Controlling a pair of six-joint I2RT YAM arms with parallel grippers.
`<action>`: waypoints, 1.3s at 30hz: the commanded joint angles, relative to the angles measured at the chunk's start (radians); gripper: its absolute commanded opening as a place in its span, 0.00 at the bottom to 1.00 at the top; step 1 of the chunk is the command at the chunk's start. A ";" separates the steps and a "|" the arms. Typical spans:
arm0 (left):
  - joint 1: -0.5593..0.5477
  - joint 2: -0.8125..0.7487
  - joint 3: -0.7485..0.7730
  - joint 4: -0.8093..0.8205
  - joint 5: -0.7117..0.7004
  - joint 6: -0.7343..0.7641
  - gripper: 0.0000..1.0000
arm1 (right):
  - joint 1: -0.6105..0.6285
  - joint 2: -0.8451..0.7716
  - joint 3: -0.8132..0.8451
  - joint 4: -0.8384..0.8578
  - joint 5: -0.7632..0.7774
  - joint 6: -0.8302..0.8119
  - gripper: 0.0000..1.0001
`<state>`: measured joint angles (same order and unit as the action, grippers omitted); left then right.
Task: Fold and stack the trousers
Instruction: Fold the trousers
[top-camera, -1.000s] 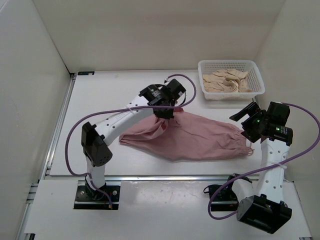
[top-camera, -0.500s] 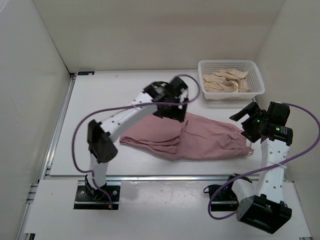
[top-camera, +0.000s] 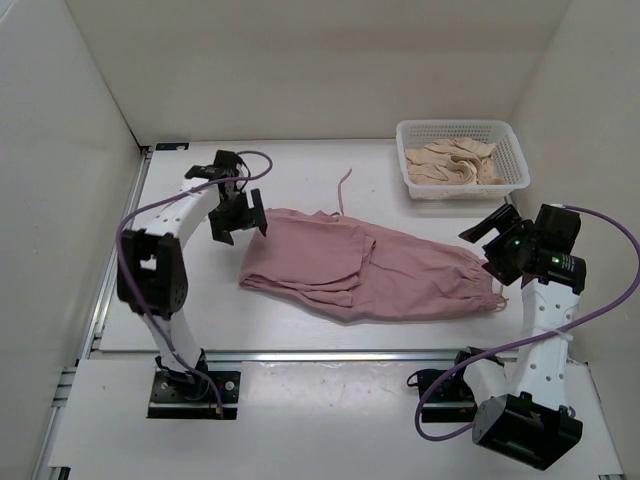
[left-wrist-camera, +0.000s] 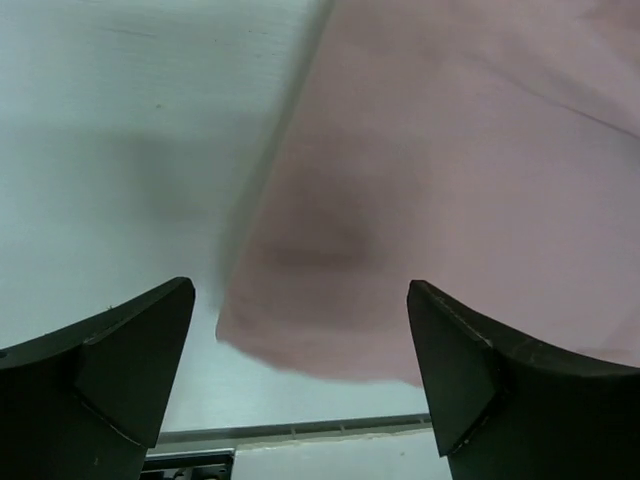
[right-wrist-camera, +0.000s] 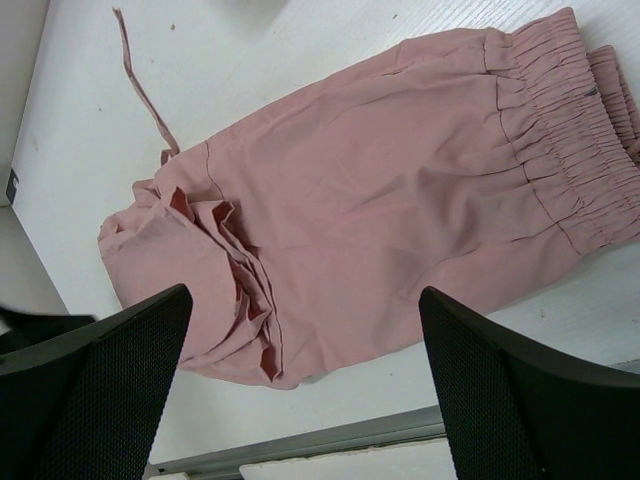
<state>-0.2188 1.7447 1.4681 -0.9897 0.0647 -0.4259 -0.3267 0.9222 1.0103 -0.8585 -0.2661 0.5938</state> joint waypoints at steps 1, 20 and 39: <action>0.012 0.081 -0.003 0.057 0.080 0.082 0.99 | 0.003 -0.017 -0.003 0.018 -0.030 -0.022 0.99; 0.044 0.135 -0.055 0.111 -0.016 0.024 0.10 | 0.003 -0.017 -0.002 0.009 -0.012 -0.022 0.99; 0.131 -0.203 0.304 -0.179 -0.439 -0.024 0.10 | 0.133 0.144 -0.116 0.081 -0.009 -0.101 0.99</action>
<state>-0.0406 1.5776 1.7248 -1.0981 -0.3298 -0.4492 -0.2203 1.0687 0.8913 -0.8211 -0.2657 0.4911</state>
